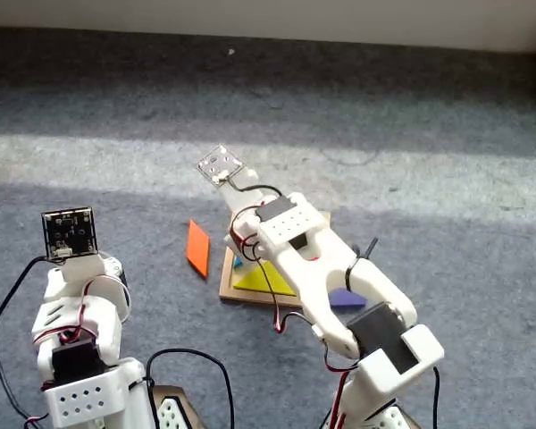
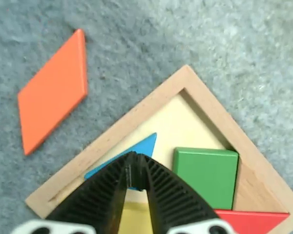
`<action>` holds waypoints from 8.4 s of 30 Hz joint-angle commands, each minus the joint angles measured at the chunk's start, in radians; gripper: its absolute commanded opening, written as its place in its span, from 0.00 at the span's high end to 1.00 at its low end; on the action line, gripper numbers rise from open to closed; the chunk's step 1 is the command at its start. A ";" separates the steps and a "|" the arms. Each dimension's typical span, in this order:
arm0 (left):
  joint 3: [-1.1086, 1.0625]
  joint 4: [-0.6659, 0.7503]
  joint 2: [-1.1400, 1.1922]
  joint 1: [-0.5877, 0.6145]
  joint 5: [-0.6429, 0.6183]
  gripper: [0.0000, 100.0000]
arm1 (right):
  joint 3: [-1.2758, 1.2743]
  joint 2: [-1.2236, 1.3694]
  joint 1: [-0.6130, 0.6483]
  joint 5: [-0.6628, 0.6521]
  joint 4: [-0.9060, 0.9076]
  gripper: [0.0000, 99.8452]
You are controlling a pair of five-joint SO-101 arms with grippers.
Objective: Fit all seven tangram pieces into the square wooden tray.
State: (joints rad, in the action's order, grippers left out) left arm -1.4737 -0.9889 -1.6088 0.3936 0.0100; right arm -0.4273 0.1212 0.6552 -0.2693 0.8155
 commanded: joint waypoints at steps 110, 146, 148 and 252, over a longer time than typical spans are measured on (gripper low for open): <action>0.007 0.017 -0.008 0.005 -0.003 1.00 | -0.446 -0.292 -0.418 0.749 0.185 0.84; 0.007 0.015 -0.008 0.007 -0.003 1.00 | -0.271 -0.595 -0.263 -0.058 0.263 0.99; 0.007 0.015 -0.008 0.008 -0.003 1.00 | -0.220 -0.533 -0.266 -0.075 0.263 0.99; 0.007 0.020 -0.008 0.008 -0.003 1.00 | 0.271 0.050 -0.205 -0.023 0.387 0.89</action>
State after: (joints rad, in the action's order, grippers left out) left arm -1.4737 -0.9889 -1.6088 0.3936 0.0100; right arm -0.1619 0.2102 0.4143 -0.2677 1.2144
